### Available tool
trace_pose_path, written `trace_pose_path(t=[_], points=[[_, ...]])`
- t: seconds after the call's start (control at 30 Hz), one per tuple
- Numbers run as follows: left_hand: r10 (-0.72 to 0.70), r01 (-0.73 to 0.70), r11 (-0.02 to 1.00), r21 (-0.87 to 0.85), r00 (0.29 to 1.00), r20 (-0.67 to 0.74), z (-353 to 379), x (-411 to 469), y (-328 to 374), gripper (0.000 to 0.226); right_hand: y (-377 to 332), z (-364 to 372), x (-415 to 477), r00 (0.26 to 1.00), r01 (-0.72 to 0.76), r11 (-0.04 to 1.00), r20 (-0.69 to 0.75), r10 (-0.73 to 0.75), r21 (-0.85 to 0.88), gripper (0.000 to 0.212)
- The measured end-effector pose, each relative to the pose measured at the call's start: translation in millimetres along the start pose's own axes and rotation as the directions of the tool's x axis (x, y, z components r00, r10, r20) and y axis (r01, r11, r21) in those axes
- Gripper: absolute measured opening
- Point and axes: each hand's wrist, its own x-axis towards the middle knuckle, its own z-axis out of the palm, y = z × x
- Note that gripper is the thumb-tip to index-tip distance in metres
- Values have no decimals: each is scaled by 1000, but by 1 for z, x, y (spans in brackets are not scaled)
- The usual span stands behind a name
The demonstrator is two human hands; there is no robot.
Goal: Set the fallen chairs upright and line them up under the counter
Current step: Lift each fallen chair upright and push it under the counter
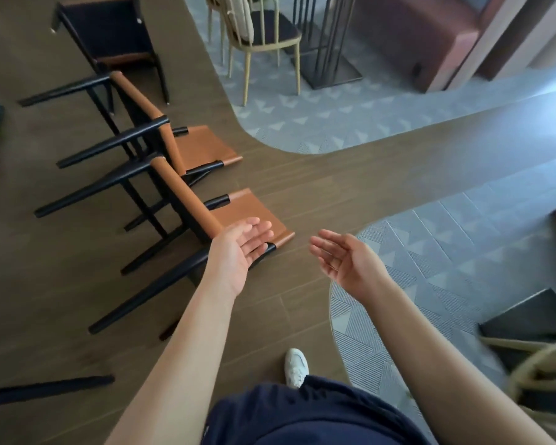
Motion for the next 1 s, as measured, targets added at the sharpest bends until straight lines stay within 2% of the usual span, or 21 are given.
trace_pose_path(t=[0.37, 0.57, 0.73, 1.0], points=[[-93, 86, 994, -64, 989, -114, 58, 95, -7, 23, -77, -30, 66, 997, -27, 997, -65, 32, 78, 26], [-106, 95, 993, -69, 978, -181, 77, 175, 18, 22, -125, -8, 139, 998, -27, 998, -63, 30, 60, 26], [-110, 102, 993, -52, 977, -182, 102, 241, 56, 21, -170, 26, 205, 998, -46, 999, -49, 47, 16, 27], [-48, 48, 999, -3, 975, -216, 138, 325, 107, 21, -235, 53, 286, 995, -90, 996, -28, 91, 27, 28]])
